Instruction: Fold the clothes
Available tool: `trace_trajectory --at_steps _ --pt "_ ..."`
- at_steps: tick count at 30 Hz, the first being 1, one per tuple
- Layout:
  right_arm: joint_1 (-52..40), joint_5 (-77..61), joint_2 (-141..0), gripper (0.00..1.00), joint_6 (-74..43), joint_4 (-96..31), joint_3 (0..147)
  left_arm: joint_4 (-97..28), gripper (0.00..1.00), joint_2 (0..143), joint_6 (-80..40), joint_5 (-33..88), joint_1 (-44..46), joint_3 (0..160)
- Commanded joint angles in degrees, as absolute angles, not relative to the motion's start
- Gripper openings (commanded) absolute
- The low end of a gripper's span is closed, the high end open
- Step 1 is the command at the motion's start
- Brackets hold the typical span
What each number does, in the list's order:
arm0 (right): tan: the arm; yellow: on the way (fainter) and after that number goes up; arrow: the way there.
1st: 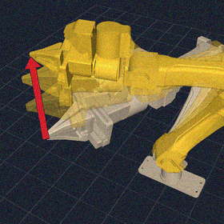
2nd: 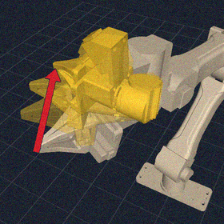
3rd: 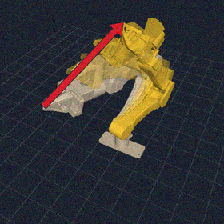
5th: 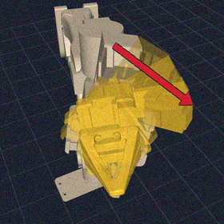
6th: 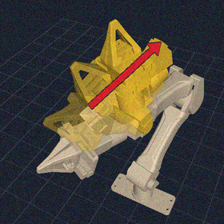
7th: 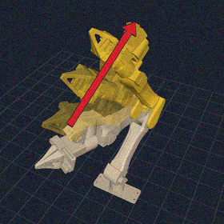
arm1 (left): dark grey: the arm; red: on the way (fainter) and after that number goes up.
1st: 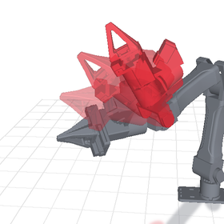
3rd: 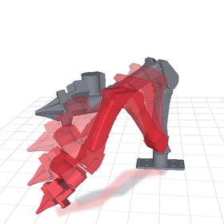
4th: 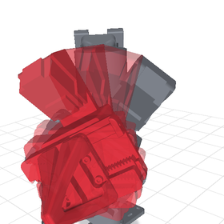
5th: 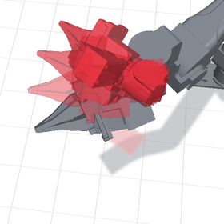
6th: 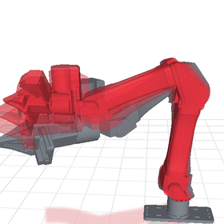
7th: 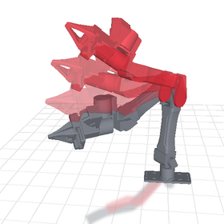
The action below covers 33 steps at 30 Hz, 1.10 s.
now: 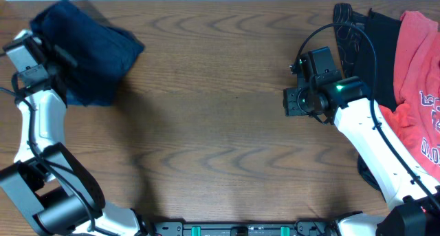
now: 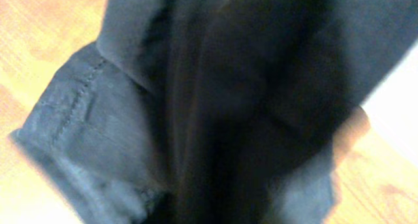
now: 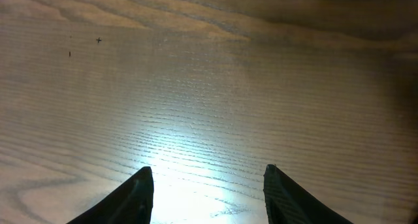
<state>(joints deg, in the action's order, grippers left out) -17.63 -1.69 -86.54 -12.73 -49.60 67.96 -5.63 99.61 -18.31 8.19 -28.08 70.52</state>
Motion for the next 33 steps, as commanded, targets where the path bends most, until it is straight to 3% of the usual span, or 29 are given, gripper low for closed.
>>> trace_trajectory --at_steps 1,7,11,16,23,28,33 --pt "-17.96 -1.30 -86.87 0.54 -11.94 -49.50 68.12 -7.11 0.96 99.98 -18.72 6.98 -29.78 71.00" --pt "-17.82 -1.28 -86.87 0.59 -12.47 -47.97 68.12 -10.13 0.98 98.61 -18.65 7.07 -30.06 71.00" --pt "-16.45 -1.30 -86.91 0.61 -19.18 -43.16 68.12 -12.60 0.98 97.67 -14.59 9.61 -26.63 71.00" --pt "-11.88 -1.63 -86.91 0.66 -24.38 -35.22 68.12 -16.36 0.98 97.30 -9.98 9.82 -16.82 71.00" --pt "-2.96 -1.98 -86.87 0.75 -15.70 -38.68 68.14 -33.87 0.98 97.30 -8.78 9.80 -1.67 71.00" --pt "1.48 -1.96 -85.19 0.62 -16.23 -50.00 68.12 -50.24 0.98 95.31 -8.80 9.80 2.44 70.94" --pt "1.76 -1.98 -78.74 0.61 -16.27 -52.23 66.57 -53.45 0.98 84.99 -8.58 9.76 4.69 66.39"
